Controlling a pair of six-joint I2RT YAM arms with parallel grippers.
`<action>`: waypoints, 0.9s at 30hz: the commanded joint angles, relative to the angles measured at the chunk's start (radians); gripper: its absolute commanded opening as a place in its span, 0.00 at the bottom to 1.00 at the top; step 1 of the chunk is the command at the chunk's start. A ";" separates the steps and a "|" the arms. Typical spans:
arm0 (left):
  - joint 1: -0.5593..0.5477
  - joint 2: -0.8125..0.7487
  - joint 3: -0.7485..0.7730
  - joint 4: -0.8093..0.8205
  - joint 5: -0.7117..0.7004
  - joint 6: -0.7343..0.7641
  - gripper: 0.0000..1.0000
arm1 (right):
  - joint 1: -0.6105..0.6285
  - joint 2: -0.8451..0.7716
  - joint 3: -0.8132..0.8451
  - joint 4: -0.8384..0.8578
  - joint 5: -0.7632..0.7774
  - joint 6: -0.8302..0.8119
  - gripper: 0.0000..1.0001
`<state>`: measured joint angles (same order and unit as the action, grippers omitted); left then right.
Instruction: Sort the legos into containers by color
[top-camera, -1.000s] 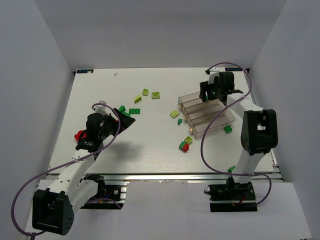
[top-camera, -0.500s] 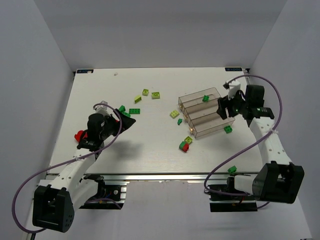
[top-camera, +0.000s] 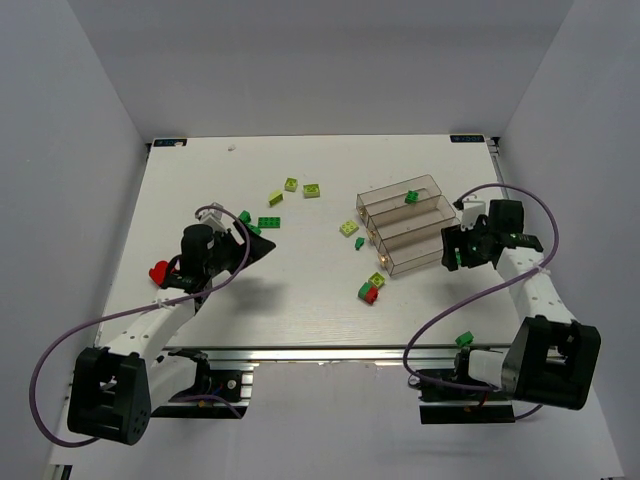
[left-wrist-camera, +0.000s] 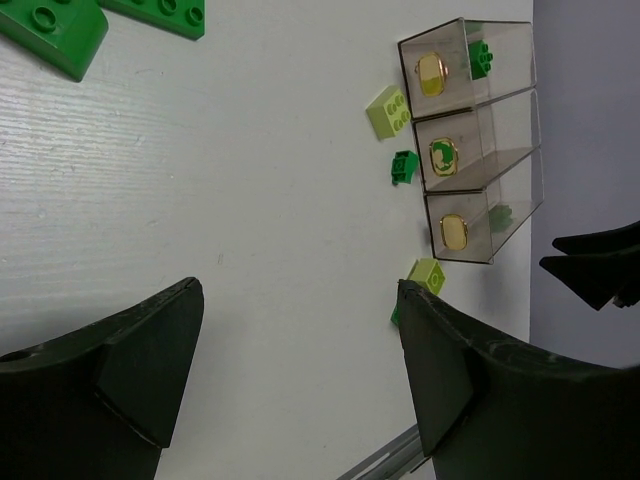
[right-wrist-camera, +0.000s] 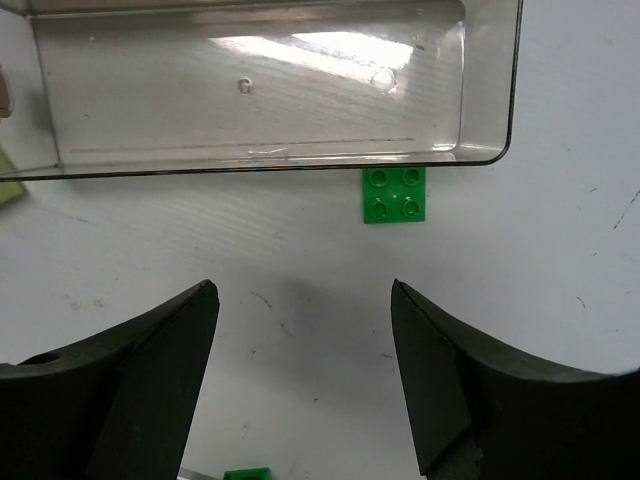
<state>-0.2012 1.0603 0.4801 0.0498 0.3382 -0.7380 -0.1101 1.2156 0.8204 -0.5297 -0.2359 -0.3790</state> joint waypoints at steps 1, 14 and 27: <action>-0.006 -0.020 0.031 0.025 0.012 0.008 0.87 | -0.029 0.047 0.002 0.066 0.029 0.020 0.75; -0.006 -0.054 0.003 0.030 -0.030 -0.038 0.87 | -0.045 0.225 -0.004 0.212 0.053 -0.006 0.75; -0.004 -0.020 0.020 0.041 -0.036 -0.040 0.87 | -0.046 0.306 0.039 0.254 0.044 -0.049 0.71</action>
<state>-0.2012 1.0389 0.4808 0.0757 0.3122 -0.7757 -0.1513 1.5127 0.8211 -0.3031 -0.1856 -0.4000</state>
